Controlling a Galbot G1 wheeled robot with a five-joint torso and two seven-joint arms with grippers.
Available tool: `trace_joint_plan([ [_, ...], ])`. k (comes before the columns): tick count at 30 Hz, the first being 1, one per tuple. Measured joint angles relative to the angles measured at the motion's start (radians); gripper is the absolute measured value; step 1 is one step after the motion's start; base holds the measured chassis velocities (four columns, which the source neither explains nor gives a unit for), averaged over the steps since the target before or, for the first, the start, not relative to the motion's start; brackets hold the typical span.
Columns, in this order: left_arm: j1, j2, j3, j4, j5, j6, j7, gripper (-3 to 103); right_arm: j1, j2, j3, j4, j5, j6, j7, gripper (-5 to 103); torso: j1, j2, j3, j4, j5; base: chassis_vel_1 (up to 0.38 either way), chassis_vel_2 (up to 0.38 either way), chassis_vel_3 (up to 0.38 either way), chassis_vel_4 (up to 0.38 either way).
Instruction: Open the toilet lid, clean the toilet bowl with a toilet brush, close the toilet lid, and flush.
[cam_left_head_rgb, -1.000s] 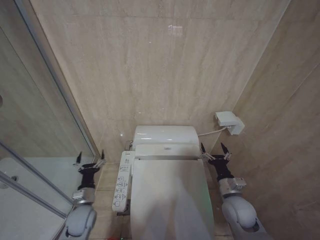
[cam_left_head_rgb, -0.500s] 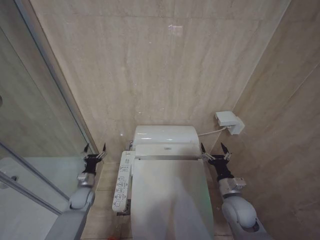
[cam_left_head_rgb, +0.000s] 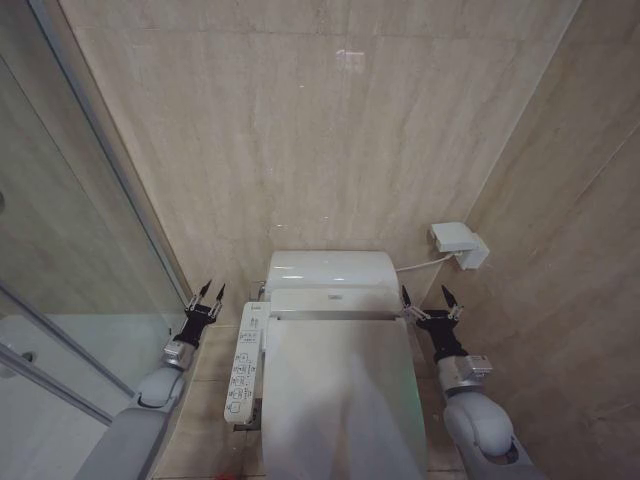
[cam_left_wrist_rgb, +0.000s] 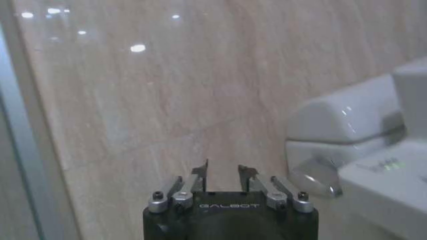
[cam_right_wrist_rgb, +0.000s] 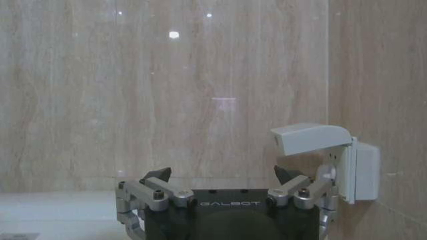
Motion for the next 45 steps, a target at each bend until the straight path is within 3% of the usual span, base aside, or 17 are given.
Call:
trace_joint_plan([
  [2, -0.012, 0.008, 0.015, 0.018, 0.01, -0.011, 0.013, 44, 0.0, 0.0, 0.0, 0.0, 0.0, 0.0, 0.0, 100, 0.0, 0.0, 0.0, -0.0001, 0.0, 0.0, 0.0, 0.0, 0.0],
  [3, -0.017, 0.01, 0.022, 0.023, 0.015, -0.016, 0.017, 18, 0.0, 0.0, 0.0, 0.0, 0.0, 0.0, 0.0, 100, 0.0, 0.0, 0.0, -0.0002, 0.0, 0.0, 0.0, 0.0, 0.0],
  [10, -0.034, 0.013, 0.066, 0.014, 0.039, -0.025, 0.027, 18, 0.0, 0.0, 0.0, 0.0, 0.0, 0.0, 0.0, 100, 0.0, 0.0, 0.0, -0.0004, 0.0, 0.0, 0.0, 0.0, 0.0],
  [11, -0.036, 0.013, 0.069, 0.01, 0.04, -0.026, 0.034, 0, 0.0, 0.0, 0.0, 0.0, 0.0, 0.0, 0.0, 100, 0.0, 0.0, 0.0, -0.0004, 0.0, 0.0, 0.0, 0.0, 0.0],
  [34, -0.094, 0.015, 0.173, 0.085, 0.06, -0.066, 0.084, 0, 0.0, 0.0, 0.0, 0.0, 0.0, 0.0, 0.0, 100, 0.0, 0.0, 0.0, -0.0003, 0.0002, 0.0, 0.0, 0.0, 0.0],
  [45, -0.096, -0.014, 0.174, 0.108, 0.065, -0.073, 0.091, 0, 0.0, 0.0, 0.0, 0.0, 0.0, 0.0, 0.0, 100, 0.0, 0.0, 0.0, 0.0005, 0.0008, 0.0, 0.0, 0.0, 0.0],
])
